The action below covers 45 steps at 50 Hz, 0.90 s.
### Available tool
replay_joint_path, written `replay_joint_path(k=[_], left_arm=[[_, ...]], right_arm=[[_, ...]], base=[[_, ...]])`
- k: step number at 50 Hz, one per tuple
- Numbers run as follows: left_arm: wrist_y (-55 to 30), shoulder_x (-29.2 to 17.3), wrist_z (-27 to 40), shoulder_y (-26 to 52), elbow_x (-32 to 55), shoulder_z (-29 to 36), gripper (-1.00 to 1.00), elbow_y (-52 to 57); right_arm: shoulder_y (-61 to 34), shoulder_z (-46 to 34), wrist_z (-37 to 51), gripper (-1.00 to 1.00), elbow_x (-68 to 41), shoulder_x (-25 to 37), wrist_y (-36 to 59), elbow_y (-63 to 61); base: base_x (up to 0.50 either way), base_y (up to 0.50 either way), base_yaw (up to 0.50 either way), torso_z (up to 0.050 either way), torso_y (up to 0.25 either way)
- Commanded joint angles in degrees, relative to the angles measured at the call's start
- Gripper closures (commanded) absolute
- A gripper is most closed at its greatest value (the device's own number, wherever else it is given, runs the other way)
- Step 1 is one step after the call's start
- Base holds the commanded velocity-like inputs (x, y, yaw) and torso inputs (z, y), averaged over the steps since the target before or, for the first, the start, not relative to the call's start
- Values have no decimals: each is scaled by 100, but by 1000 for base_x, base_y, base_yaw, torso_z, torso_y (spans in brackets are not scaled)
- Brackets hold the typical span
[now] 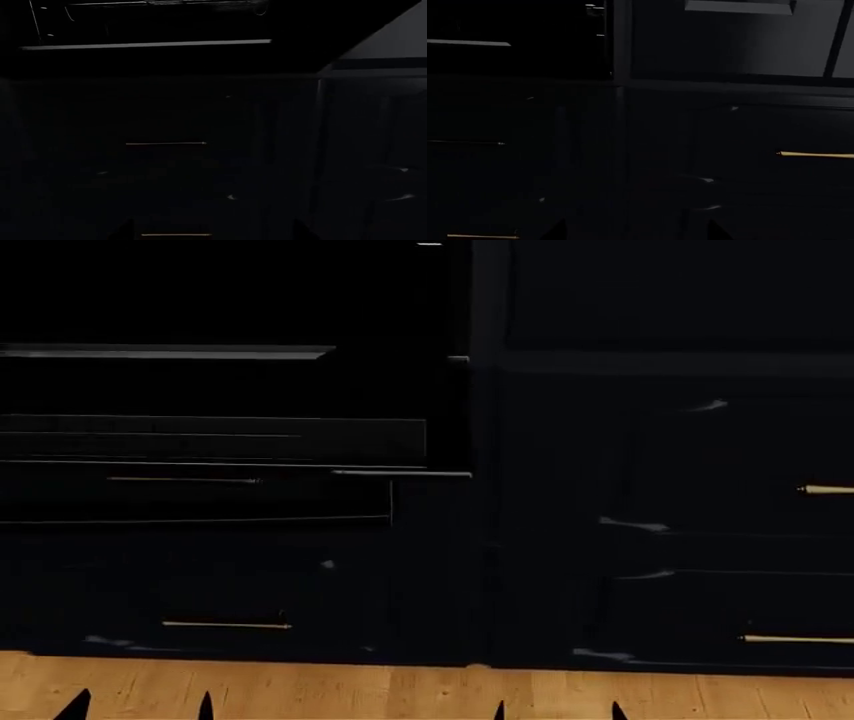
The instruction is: Close the oven door
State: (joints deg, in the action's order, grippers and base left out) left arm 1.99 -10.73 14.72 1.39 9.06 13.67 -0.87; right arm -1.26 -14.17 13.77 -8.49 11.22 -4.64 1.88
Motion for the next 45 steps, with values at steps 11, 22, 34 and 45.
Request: replay_joint_path(k=[11,22,34,45], left_arm=[[68,-53,29,-18,81,49,-100,20],[62,-78,83,-26,74,84,-100,46],[159,-96,128,-30,57,115,-100,21],[141,-113,159,4,71,145,-100,1]], right_arm=[[-23,-93,19,-100,-21,55,-21,25],[-11,-130,15,-100,-58,85,-45,-1],[-24,-167,43,-100,-69,111,-28,9],[-20,-181,98,-100,-73,131,-21,-17]], base=[[0,404,0,0,0],[0,405,0,0,0],[0,405,0,0,0],[0,404,0,0,0]])
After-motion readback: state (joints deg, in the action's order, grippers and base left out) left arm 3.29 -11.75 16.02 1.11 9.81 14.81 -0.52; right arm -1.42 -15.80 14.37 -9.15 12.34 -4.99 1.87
